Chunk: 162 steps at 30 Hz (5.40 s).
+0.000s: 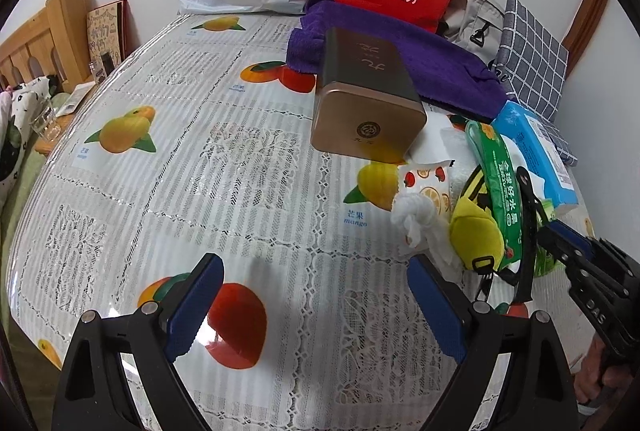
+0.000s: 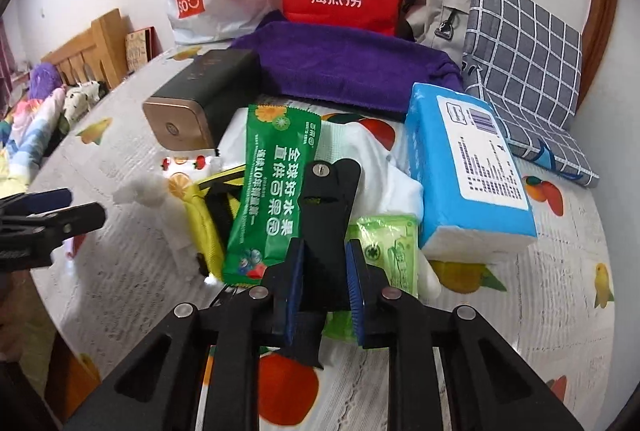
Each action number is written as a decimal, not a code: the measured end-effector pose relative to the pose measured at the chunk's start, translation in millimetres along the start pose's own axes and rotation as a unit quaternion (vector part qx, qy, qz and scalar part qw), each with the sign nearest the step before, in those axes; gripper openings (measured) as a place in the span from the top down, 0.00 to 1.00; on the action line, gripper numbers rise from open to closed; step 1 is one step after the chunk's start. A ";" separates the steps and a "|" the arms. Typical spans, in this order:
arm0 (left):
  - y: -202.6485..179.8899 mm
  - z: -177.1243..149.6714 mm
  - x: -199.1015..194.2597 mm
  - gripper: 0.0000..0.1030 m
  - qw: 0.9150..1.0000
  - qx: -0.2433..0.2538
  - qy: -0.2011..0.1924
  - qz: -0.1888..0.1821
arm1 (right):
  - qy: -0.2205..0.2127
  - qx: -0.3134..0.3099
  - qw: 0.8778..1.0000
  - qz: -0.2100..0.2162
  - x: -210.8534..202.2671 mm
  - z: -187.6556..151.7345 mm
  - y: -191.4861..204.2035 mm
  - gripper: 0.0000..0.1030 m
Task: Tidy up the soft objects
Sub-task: 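Move the left tool to the white crumpled tissue while the right tool reaches the black watch strap, then close the left tool on the white tissue while the right tool grasps the black strap, then carry the tissue in the left tool and the strap in the right tool onto the purple towel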
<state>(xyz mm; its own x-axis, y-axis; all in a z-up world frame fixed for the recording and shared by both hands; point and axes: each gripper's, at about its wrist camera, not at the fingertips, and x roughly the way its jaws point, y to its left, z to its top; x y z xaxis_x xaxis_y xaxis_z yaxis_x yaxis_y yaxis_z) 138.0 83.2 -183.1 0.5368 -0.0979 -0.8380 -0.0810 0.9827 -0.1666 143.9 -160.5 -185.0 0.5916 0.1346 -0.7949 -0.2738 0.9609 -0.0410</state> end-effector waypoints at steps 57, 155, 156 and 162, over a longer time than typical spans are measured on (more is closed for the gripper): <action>-20.6 32.6 -62.0 0.76 0.998 0.026 -0.051 -0.007 | -0.042 0.101 0.994 0.003 -62.9 -41.3 -87.0 0.79; -84.7 299.4 185.7 0.73 0.999 0.033 0.038 -0.016 | 0.056 0.126 0.989 0.048 205.1 225.8 -171.3 0.78; -82.8 300.1 189.4 0.73 0.999 0.033 0.039 -0.017 | 0.057 0.125 0.989 0.048 205.6 225.1 -171.2 0.78; -84.3 302.0 196.4 0.73 0.999 0.024 0.045 -0.018 | 0.079 0.135 0.986 0.055 218.7 221.9 -173.1 0.78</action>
<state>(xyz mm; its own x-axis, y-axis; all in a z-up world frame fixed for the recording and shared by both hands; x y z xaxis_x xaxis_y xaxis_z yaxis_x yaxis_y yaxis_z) 503.9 28.6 -176.7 0.4609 -0.1457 -0.8754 -0.0204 0.9844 -0.1746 488.9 -243.7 -217.5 0.4383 0.2229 -0.8707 -0.1050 0.9748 0.1966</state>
